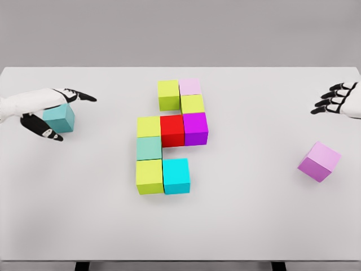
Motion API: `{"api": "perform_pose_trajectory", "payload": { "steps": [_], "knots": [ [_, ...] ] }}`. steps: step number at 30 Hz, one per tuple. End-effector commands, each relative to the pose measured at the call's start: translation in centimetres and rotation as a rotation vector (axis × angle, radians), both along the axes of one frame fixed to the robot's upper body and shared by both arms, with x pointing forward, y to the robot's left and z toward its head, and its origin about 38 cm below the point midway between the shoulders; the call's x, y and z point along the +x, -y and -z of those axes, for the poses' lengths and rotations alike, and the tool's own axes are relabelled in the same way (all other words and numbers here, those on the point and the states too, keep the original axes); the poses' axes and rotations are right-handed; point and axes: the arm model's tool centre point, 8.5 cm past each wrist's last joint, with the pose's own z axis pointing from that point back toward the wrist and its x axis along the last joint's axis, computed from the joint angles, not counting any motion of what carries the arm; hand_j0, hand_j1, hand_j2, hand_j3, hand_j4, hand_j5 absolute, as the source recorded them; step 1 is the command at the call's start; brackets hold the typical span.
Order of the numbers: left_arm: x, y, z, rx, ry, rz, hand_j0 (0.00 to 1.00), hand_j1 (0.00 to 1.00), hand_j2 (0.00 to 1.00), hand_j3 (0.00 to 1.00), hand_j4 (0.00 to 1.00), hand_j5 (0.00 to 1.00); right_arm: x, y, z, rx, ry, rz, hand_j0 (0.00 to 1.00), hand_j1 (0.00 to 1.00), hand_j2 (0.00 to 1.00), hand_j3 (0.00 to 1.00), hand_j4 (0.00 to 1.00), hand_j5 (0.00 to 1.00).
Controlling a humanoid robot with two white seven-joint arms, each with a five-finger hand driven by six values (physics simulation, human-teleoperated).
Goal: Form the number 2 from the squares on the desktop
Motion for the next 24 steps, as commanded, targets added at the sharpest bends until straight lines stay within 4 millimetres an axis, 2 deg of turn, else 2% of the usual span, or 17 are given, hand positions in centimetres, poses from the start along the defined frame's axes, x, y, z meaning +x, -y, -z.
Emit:
{"api": "perform_pose_trajectory", "payload": {
  "steps": [1,5,8,10,16,22,24],
  "knots": [
    [0.6,0.3,0.0,-0.001,-0.04,-0.126,1.0,1.0,1.0,1.0,1.0,1.0,-0.6,0.7,1.2,-0.03,-0.051,0.013,1.0,1.0,1.0,1.0,1.0,1.0],
    [1.1,-0.3,0.2,0.007,-0.025,-0.237,1.0,1.0,1.0,1.0,1.0,1.0,-0.9,0.8,2.0,-0.042,-0.076,0.015,1.0,1.0,1.0,1.0,1.0,1.0],
    [1.0,-0.3,0.9,0.064,-0.001,-0.237,1.0,1.0,1.0,1.0,1.0,1.0,-0.9,0.7,2.1,-0.04,-0.079,0.011,1.0,1.0,1.0,1.0,1.0,1.0],
    [0.9,-0.9,0.7,0.084,0.003,-0.244,1.0,1.0,1.0,1.0,1.0,1.0,-1.0,0.4,3.0,-0.036,-0.102,0.002,1.0,1.0,1.0,1.0,1.0,1.0],
    [1.0,-1.2,1.1,0.14,0.02,-0.244,1.0,1.0,1.0,1.0,1.0,1.0,-0.9,-0.4,4.2,-0.023,-0.121,-0.016,1.0,1.0,1.0,1.0,1.0,1.0],
    [1.6,-1.9,1.7,0.195,0.011,-0.332,1.0,1.0,1.0,1.0,1.0,1.0,-0.9,-1.1,5.2,-0.013,-0.144,-0.031,1.0,1.0,1.0,1.0,1.0,1.0],
    [1.8,-1.2,2.2,0.179,0.002,-0.326,1.0,1.0,1.0,1.0,1.0,1.0,-0.8,-1.4,5.5,-0.008,-0.146,-0.037,1.0,1.0,1.0,1.0,1.0,1.0]
  ]
}}
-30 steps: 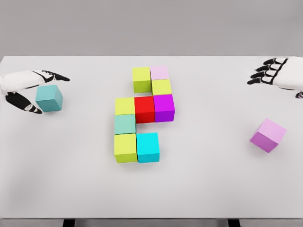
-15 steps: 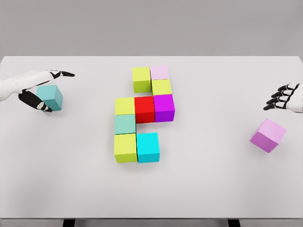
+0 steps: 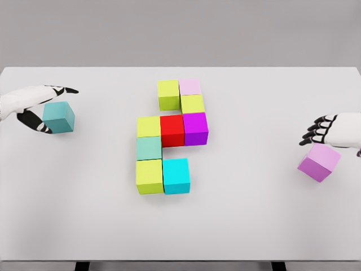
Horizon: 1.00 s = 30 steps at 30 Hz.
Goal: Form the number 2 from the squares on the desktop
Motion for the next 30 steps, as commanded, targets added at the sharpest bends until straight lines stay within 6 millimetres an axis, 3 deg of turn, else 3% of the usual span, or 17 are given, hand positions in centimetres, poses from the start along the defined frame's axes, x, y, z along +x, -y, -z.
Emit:
{"api": "perform_pose_trajectory", "payload": {
  "steps": [1,15,17,30],
  "knots": [
    [0.6,-0.2,0.9,-0.006,-0.014,-0.036,1.0,1.0,1.0,1.0,1.0,1.0,0.1,-0.4,0.4,0.006,-0.002,-0.006,1.0,1.0,1.0,1.0,1.0,1.0],
    [1.4,-0.5,2.8,0.0,-0.046,-0.096,1.0,1.0,1.0,1.0,1.0,1.0,-0.1,-1.5,3.7,-0.032,-0.052,-0.04,1.0,1.0,1.0,1.0,1.0,1.0],
    [1.6,-1.3,3.3,0.004,-0.054,-0.125,1.0,1.0,1.0,1.0,1.0,1.0,0.1,-1.7,4.1,-0.037,-0.05,-0.042,1.0,1.0,1.0,1.0,1.0,1.0],
    [1.8,-0.8,3.7,0.005,-0.057,-0.119,1.0,1.0,1.0,1.0,1.0,1.0,0.8,0.0,5.1,-0.049,-0.07,0.016,1.0,1.0,1.0,1.0,1.0,1.0]
  ]
}}
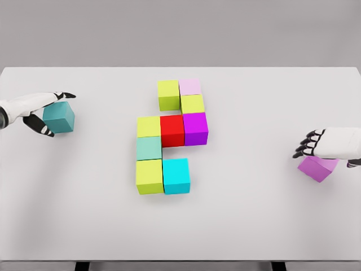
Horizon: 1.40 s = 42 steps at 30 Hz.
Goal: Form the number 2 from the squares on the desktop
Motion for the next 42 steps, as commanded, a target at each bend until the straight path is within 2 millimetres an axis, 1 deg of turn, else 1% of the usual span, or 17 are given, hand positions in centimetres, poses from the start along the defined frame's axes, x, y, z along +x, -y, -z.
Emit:
{"api": "perform_pose_trajectory", "payload": {
  "steps": [1,6,9,11,13,19,21,22,25,26,28,31,32,35,36,39,42],
  "knots": [
    [0.0,0.2,0.1,-0.001,-0.003,0.003,1.0,1.0,1.0,1.0,1.0,1.0,0.0,0.3,0.3,-0.003,-0.009,0.01,1.0,1.0,1.0,1.0,1.0,1.0],
    [0.1,0.5,0.2,-0.009,-0.003,0.009,0.85,0.85,0.85,0.85,0.85,0.85,0.0,0.3,0.5,-0.003,-0.013,0.013,1.0,1.0,1.0,1.0,1.0,1.0],
    [0.1,0.6,0.1,-0.017,-0.002,0.012,0.71,0.71,0.71,0.71,0.71,0.71,0.1,0.2,0.6,0.001,-0.013,0.012,1.0,1.0,1.0,1.0,1.0,1.0],
    [0.1,0.7,0.2,-0.021,-0.002,0.014,0.66,0.66,0.66,0.66,0.66,0.66,0.0,0.1,1.0,-0.001,-0.024,0.009,1.0,1.0,1.0,1.0,1.0,1.0],
    [0.1,1.0,0.2,-0.028,-0.003,0.019,0.54,0.54,0.54,0.54,0.54,0.54,0.1,0.1,1.2,0.0,-0.024,0.012,1.0,1.0,1.0,1.0,1.0,1.0],
    [0.2,1.3,0.3,-0.033,-0.002,0.023,0.44,0.44,0.44,0.44,0.44,0.44,0.3,-0.1,1.5,0.009,-0.029,0.014,1.0,1.0,1.0,1.0,1.0,1.0],
    [0.3,1.4,0.2,-0.036,0.001,0.025,0.41,0.41,0.41,0.41,0.41,0.41,0.3,-0.6,2.0,0.021,-0.036,0.007,1.0,1.0,1.0,1.0,1.0,1.0],
    [0.4,1.5,0.1,-0.038,0.003,0.028,0.39,0.39,0.39,0.39,0.39,0.39,0.3,-0.6,2.0,0.022,-0.035,0.006,0.95,0.95,0.95,0.95,0.95,0.95],
    [0.5,2.5,0.1,-0.045,0.003,0.053,0.38,0.38,0.38,0.38,0.38,0.38,0.3,-0.7,2.0,0.025,-0.036,0.007,0.68,0.68,0.68,0.68,0.68,0.68],
    [0.8,3.0,-0.3,-0.046,0.012,0.063,0.38,0.38,0.38,0.38,0.38,0.38,0.3,-0.7,2.0,0.028,-0.036,0.008,0.58,0.58,0.58,0.58,0.58,0.58],
    [1.4,3.7,-1.1,-0.055,0.027,0.079,0.38,0.38,0.38,0.38,0.38,0.38,0.4,-0.7,1.8,0.03,-0.033,0.008,0.46,0.46,0.46,0.46,0.46,0.46],
    [2.1,5.0,-2.1,-0.085,0.044,0.097,0.38,0.38,0.38,0.38,0.38,0.38,0.5,-0.6,1.7,0.033,-0.031,0.012,0.46,0.46,0.46,0.46,0.46,0.46],
    [2.8,6.5,-2.7,-0.101,0.055,0.119,0.36,0.36,0.36,0.36,0.36,0.36,0.6,-0.5,1.4,0.038,-0.025,0.018,0.46,0.46,0.46,0.46,0.46,0.46],
    [3.8,10.1,-3.1,-0.127,0.062,0.173,0.34,0.34,0.34,0.34,0.34,0.34,0.8,-0.8,0.8,0.096,-0.031,0.028,0.46,0.46,0.46,0.46,0.46,0.46],
    [4.2,11.3,-3.4,-0.138,0.069,0.186,0.34,0.34,0.34,0.34,0.34,0.34,1.1,-0.8,0.0,0.122,-0.015,0.035,0.47,0.47,0.47,0.47,0.47,0.47],
    [6.5,14.2,-2.8,-0.158,0.055,0.184,0.33,0.33,0.33,0.33,0.33,0.33,1.4,-1.6,-0.4,0.172,-0.009,0.031,0.48,0.48,0.48,0.48,0.48,0.48],
    [6.9,15.2,-2.2,-0.169,0.044,0.189,0.34,0.34,0.34,0.34,0.34,0.34,1.7,-3.3,0.0,0.209,-0.009,0.0,0.54,0.54,0.54,0.54,0.54,0.54]
  ]
}}
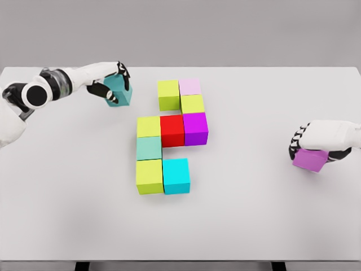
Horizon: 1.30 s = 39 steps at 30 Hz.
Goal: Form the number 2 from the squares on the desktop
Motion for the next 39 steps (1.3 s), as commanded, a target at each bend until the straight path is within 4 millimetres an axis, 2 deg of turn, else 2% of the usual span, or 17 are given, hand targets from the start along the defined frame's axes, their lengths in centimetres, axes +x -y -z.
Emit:
{"api": "perform_pose_trajectory", "payload": {
  "steps": [1,7,17,20,22,23,25,28,31,34,36,39],
  "knots": [
    [0.2,1.8,1.1,-0.011,-0.023,0.019,0.34,0.34,0.34,0.34,0.34,0.34,0.3,-1.4,0.1,0.04,-0.003,-0.016,0.54,0.54,0.54,0.54,0.54,0.54],
    [0.3,2.9,1.3,-0.03,-0.026,0.03,0.35,0.35,0.35,0.35,0.35,0.35,-0.1,-5.2,-0.4,0.092,0.022,-0.113,0.54,0.54,0.54,0.54,0.54,0.54],
    [0.5,4.5,1.7,-0.061,-0.018,0.016,0.37,0.37,0.37,0.37,0.37,0.37,-1.2,-9.4,-0.8,0.148,0.042,-0.228,0.54,0.54,0.54,0.54,0.54,0.54],
    [0.7,4.2,1.8,-0.067,-0.006,0.001,0.37,0.37,0.37,0.37,0.37,0.37,-1.4,-10.4,-0.9,0.166,0.046,-0.251,0.54,0.54,0.54,0.54,0.54,0.54],
    [0.7,4.2,1.8,-0.068,-0.006,0.002,0.43,0.43,0.43,0.43,0.43,0.43,-1.4,-11.2,-0.8,0.182,0.046,-0.268,0.54,0.54,0.54,0.54,0.54,0.54],
    [0.7,4.2,1.8,-0.067,-0.007,0.001,0.5,0.5,0.5,0.5,0.5,0.5,-1.4,-11.6,-0.8,0.19,0.05,-0.275,0.54,0.54,0.54,0.54,0.54,0.54],
    [0.7,4.3,1.9,-0.067,-0.009,0.003,0.57,0.57,0.57,0.57,0.57,0.57,-1.5,-12.6,-0.5,0.201,0.041,-0.295,0.54,0.54,0.54,0.54,0.54,0.54],
    [0.6,4.9,2.0,-0.073,-0.011,0.012,0.59,0.59,0.59,0.59,0.59,0.59,-1.5,-13.5,-0.3,0.207,0.038,-0.316,0.54,0.54,0.54,0.54,0.54,0.54],
    [0.6,5.0,2.0,-0.074,-0.012,0.013,0.62,0.62,0.62,0.62,0.62,0.62,-1.6,-14.2,-0.3,0.22,0.039,-0.332,0.54,0.54,0.54,0.54,0.54,0.54],
    [0.8,4.7,2.3,-0.071,-0.019,0.001,0.67,0.67,0.67,0.67,0.67,0.67,-1.8,-15.7,0.0,0.226,0.027,-0.371,0.54,0.54,0.54,0.54,0.54,0.54],
    [0.8,4.8,2.4,-0.071,-0.021,-0.001,0.69,0.69,0.69,0.69,0.69,0.69,-1.8,-15.8,-0.1,0.225,0.03,-0.374,0.54,0.54,0.54,0.54,0.54,0.54],
    [0.9,4.8,2.5,-0.073,-0.024,-0.003,0.7,0.7,0.7,0.7,0.7,0.7,-2.2,-16.8,0.8,0.218,0.002,-0.403,0.54,0.54,0.54,0.54,0.54,0.54]
  ]
}}
